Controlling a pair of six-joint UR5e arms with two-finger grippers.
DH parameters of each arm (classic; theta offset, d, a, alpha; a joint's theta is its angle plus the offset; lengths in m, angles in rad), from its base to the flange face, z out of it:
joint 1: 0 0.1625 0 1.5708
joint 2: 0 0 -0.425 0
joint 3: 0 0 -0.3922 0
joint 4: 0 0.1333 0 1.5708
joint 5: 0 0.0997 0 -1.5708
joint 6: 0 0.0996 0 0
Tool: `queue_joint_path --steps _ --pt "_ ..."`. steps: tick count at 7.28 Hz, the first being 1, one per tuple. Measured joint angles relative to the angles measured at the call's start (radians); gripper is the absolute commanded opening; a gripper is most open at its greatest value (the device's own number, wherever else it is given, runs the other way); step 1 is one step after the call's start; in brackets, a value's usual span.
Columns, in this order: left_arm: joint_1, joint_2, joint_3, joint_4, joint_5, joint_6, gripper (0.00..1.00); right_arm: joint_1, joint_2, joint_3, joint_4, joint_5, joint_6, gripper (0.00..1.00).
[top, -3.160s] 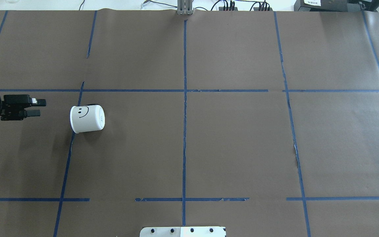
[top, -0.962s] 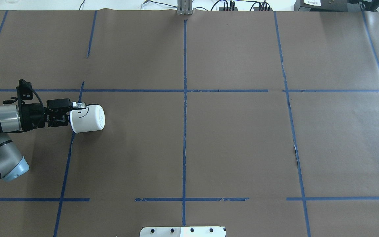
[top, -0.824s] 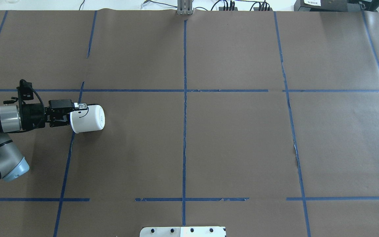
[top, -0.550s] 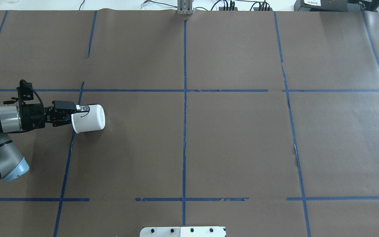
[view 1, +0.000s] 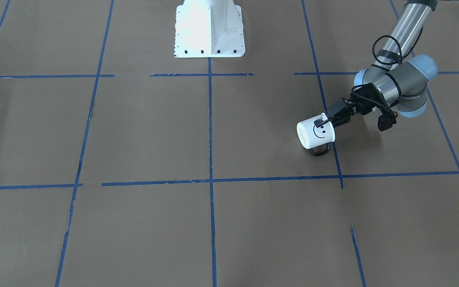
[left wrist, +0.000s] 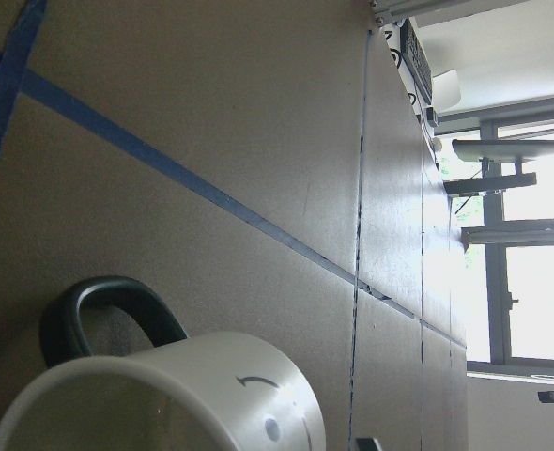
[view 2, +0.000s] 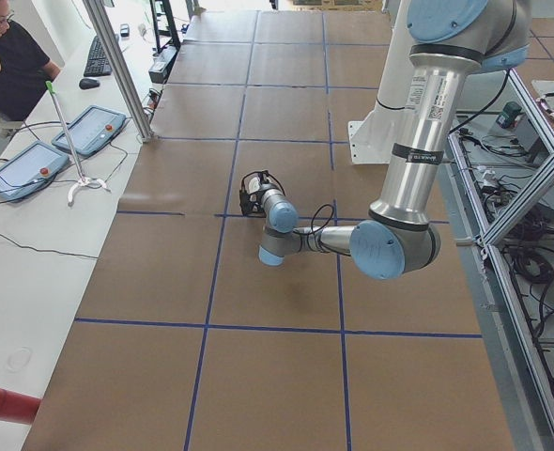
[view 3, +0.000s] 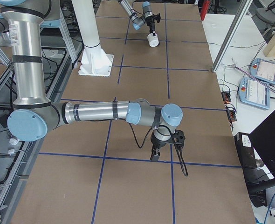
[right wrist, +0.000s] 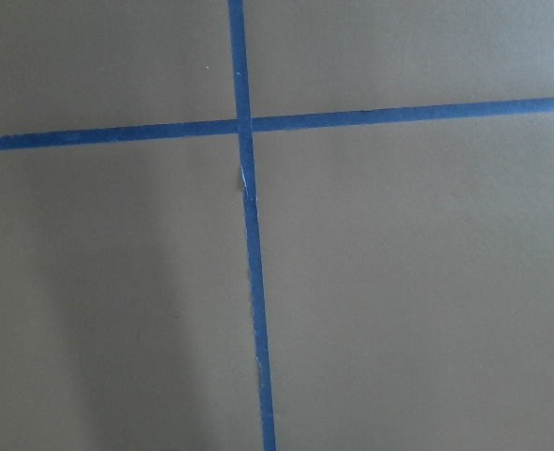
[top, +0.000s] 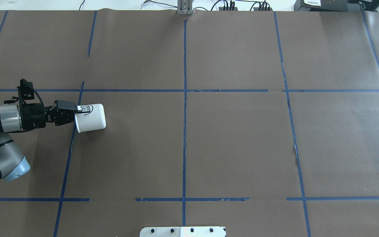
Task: Flip mug
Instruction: 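Lift the mug with the left gripper and carry it farther from the robot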
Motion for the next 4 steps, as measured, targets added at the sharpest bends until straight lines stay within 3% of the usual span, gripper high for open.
queue_joint_path --steps 1,2,4 --pt "0.0 -0.001 -0.002 0.0 0.0 0.0 0.16 0.0 0.0 0.0 0.0 0.0 0.0 1.0" --pt "0.0 -0.003 -0.003 0.001 0.0 0.0 0.0 0.0 0.0 0.0 0.0 0.0 0.0 1.0" --pt "0.0 -0.007 -0.007 0.002 -0.002 0.001 0.0 0.0 0.0 0.0 0.0 0.0 0.0 1.0"
